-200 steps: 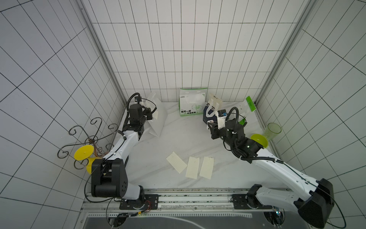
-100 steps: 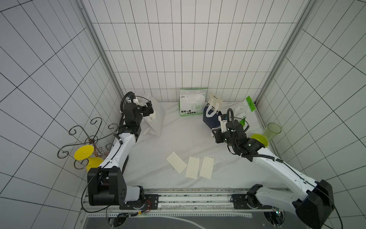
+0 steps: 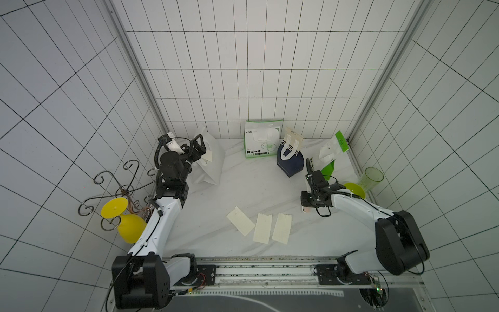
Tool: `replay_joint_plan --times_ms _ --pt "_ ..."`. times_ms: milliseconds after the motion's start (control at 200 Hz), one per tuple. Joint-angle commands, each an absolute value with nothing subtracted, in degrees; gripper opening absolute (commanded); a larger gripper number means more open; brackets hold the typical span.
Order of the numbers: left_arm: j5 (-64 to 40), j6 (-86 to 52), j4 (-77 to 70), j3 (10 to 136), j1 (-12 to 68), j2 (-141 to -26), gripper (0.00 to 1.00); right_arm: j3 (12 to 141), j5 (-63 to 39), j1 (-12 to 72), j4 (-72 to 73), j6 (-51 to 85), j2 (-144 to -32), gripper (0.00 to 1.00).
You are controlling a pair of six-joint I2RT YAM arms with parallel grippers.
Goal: Staple the receipts to the bags
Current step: Place the stapler at the center of the board.
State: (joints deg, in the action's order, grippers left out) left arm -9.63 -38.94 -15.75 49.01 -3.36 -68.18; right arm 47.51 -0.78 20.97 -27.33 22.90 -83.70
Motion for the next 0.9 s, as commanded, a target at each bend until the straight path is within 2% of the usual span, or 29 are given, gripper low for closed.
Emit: replay_joint_plan --times_ms 0,245,465,670,895 --pt "-16.1 -45.2 -23.1 46.3 -4.4 -68.3 0.98 46.7 -0.1 20.5 -29.5 24.5 -85.9 0.16" --pt "-20.9 -48.8 -24.4 47.4 -5.8 -70.6 0.98 48.4 0.0 20.5 -29.5 24.5 -85.7 0.45" --pt "-24.6 -49.5 -26.5 47.7 -6.4 -71.5 0.98 52.1 0.3 20.8 -31.1 24.3 -78.1 0.58" --pt "-26.7 -47.8 -25.7 49.1 -6.4 -70.7 0.98 58.8 1.9 21.9 -29.8 24.0 -71.1 0.6" --pt "-29.9 -43.6 -24.0 51.9 -4.2 -69.2 0.98 62.6 2.8 22.9 -24.3 23.0 -70.1 0.6"
